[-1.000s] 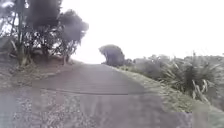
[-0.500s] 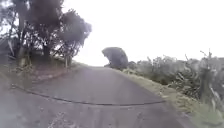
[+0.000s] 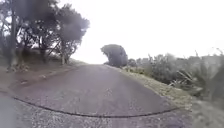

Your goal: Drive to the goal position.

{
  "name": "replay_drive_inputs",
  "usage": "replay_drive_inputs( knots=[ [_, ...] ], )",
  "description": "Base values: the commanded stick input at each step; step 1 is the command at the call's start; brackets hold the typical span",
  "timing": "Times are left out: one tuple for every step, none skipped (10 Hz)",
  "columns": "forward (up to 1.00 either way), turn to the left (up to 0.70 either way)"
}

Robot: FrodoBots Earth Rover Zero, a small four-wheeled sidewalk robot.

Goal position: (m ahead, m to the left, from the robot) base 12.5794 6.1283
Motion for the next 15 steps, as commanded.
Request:
replay_drive_inputs(
  knots=[
    [0.85,0.12],
    [0.85,0.08],
    [0.85,0.05],
    [0.85,0.01],
    [0.85,0.03],
    [0.85,0.03],
    [0.85,0.01],
    [0.85,0.09],
    [0.85,0.11],
    [0.85,0.12],
    [0.85,0.09],
    [0.85,0.06],
    [0.85,0.02],
    [0.85,0.16],
    [0.85,0.33]
  ],
)
